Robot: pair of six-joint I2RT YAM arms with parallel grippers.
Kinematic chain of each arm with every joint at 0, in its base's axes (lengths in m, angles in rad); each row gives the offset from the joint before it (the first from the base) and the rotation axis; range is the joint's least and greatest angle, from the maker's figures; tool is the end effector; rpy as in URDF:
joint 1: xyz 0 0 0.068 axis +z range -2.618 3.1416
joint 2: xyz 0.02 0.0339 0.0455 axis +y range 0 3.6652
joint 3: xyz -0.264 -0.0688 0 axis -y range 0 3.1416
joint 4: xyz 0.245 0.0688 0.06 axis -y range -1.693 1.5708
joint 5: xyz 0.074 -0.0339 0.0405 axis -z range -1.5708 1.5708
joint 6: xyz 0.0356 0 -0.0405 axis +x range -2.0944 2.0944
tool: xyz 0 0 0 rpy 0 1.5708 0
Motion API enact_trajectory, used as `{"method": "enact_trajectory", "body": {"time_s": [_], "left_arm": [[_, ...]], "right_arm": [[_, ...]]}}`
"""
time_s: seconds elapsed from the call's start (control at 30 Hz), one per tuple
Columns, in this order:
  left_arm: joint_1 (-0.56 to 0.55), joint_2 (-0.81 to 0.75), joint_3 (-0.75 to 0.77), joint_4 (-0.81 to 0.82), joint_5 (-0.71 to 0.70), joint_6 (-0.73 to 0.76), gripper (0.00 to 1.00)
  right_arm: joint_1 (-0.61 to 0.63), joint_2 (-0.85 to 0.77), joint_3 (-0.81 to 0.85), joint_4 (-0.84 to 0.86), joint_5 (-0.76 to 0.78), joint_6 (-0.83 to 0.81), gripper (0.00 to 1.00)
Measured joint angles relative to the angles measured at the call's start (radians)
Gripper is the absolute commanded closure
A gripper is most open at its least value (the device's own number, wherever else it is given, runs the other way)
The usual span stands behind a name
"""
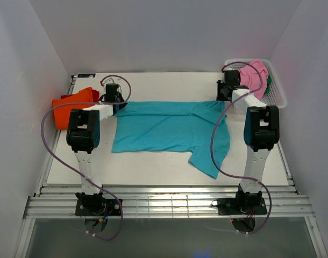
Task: Fold and stack the t-shirts
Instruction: Fold the flattened tshirt in 1/3 of the way
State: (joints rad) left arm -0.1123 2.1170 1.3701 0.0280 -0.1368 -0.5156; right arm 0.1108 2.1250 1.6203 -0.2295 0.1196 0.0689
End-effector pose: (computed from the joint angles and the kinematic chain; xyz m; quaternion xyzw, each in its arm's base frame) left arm 0.4576 -0.0467 0.1447 -0.2096 0.8845 -0.0681 0.4113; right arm 0.4811 0.0492 0.1988 0.0052 0.9125 -0.0180 0.4087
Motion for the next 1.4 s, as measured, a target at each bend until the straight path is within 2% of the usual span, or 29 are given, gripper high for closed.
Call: {"method": "enact_trajectory", "body": {"time_s": [0.17, 0.3, 0.37, 0.4, 0.43, 0.5, 0.63, 1.0, 1.4], "left_arm": [[-0.005, -0.001, 0.017, 0.043, 0.003, 0.045, 0.53], [-0.016, -0.023, 0.026, 0.060, 0.002, 0.068, 0.50], [-0.025, -0.045, 0.017, 0.068, 0.003, 0.073, 0.49], [-0.031, -0.064, 0.001, 0.075, 0.003, 0.074, 0.43], [-0.036, -0.088, -0.020, 0.073, 0.004, 0.075, 0.41], [-0.046, -0.140, -0.069, 0.070, 0.006, 0.068, 0.29], [-0.067, -0.255, -0.185, 0.073, 0.007, 0.051, 0.23], [-0.099, -0.455, -0.341, 0.062, 0.006, 0.019, 0.20], [-0.099, -0.486, -0.369, 0.047, -0.003, 0.018, 0.21]], "right_arm": [[0.009, -0.144, -0.027, 0.096, -0.133, 0.002, 0.69], [0.033, -0.172, -0.026, 0.156, -0.202, 0.002, 0.69], [0.043, -0.151, -0.023, 0.155, -0.233, 0.004, 0.69], [0.049, -0.130, -0.014, 0.152, -0.247, 0.006, 0.69], [0.055, -0.105, -0.005, 0.149, -0.260, 0.008, 0.69], [0.065, -0.048, 0.013, 0.132, -0.279, 0.011, 0.62], [0.088, 0.046, 0.033, 0.078, -0.290, 0.007, 0.59], [0.138, 0.083, 0.068, 0.020, -0.286, 0.002, 0.59], [0.167, 0.083, 0.068, -0.008, -0.180, -0.027, 0.60]]}}
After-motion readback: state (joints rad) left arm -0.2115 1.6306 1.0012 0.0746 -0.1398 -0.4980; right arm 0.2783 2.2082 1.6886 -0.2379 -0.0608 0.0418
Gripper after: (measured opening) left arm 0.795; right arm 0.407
